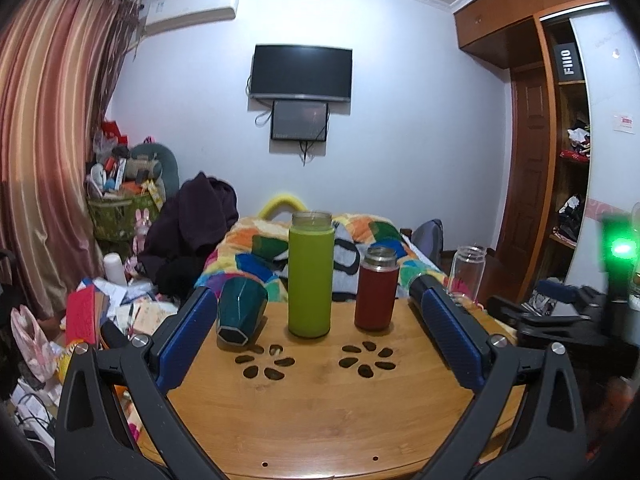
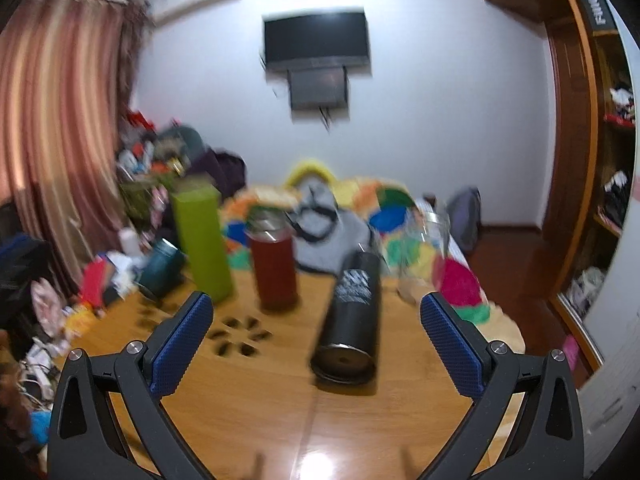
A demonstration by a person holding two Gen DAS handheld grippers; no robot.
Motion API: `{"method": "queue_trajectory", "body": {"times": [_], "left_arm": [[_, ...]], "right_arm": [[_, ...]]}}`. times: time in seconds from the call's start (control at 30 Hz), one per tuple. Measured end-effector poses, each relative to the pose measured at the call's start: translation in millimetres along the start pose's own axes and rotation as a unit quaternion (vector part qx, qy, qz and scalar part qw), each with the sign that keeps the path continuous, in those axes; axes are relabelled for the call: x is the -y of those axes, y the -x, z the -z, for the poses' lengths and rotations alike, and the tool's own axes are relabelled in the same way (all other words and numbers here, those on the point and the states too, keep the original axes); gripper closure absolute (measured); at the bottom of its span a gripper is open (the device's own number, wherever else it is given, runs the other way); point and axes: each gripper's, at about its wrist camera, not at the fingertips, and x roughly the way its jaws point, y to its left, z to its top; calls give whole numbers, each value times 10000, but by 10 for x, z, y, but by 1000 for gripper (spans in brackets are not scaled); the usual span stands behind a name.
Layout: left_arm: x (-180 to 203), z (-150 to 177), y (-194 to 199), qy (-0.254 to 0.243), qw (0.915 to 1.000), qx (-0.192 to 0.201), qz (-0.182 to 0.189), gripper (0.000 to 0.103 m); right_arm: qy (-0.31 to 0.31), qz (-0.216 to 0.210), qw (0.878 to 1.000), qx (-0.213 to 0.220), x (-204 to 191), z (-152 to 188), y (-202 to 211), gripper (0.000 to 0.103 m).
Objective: Flip cup upside down
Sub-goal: 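Move the right tool to the lying black tumbler and close around it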
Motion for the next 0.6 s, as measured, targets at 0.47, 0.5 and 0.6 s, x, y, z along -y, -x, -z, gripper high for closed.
{"method": "queue_trajectory", "body": {"times": [0.47, 0.5, 0.6], "left_arm": [[-91, 106, -247, 138, 9984, -538, 84, 0], [-99, 108, -251, 147, 9983, -549, 89, 0], [-111, 110, -245, 184, 9982, -558, 100, 0]], "right_arm": [[-165, -213, 9765, -2136, 334, 188, -1264, 28], [-185, -297, 9753, -2179, 317, 181, -1271, 31], [-109, -273, 9764, -2140, 273, 177, -1256, 34]]}}
